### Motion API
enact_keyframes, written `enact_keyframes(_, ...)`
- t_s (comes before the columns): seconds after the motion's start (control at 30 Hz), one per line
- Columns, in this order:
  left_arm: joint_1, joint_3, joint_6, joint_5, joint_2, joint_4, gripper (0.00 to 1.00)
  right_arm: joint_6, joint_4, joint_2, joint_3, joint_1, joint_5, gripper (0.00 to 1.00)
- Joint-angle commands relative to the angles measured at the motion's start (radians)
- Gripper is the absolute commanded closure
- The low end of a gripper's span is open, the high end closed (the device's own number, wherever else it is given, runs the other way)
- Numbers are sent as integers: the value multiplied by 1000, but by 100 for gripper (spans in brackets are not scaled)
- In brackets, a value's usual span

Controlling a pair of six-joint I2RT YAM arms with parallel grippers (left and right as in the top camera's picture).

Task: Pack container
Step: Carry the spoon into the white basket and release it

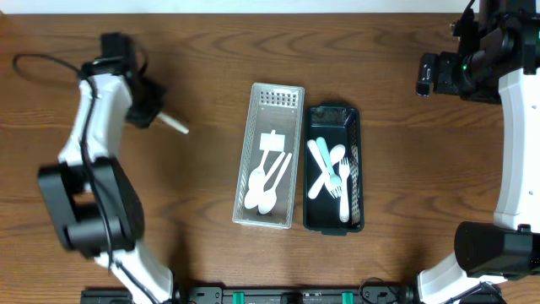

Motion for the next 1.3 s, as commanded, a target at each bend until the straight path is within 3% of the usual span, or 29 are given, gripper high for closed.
enact_keyframes(0.0,-122,2,270,-46,-158,-23,94,-26,2,5,8,-3,10,1)
enact_keyframes(0.2,-365,2,481,-46,-321,-53,94,-46,-1,5,8,-3,10,1)
enact_keyframes(0.47,-595,-28,485,-45,-272,-149,94,-55,-4,6,8,-3,10,1)
enact_keyframes(0.67,-668,-56,484,-45,-131,-138,94,-55,-5,6,8,-3,10,1)
enact_keyframes(1.0,-668,-56,485,-46,87,-108,94,-55,-26,6,8,-3,10,1)
enact_keyframes(1.03,-668,-56,485,-46,93,-108,91,-55,-28,6,8,-3,10,1)
enact_keyframes(1.1,-668,-56,486,-50,99,-106,58,-55,-29,6,8,-3,10,1)
enact_keyframes(1.27,-666,-49,557,-64,83,-113,47,-55,-29,6,8,-3,10,1)
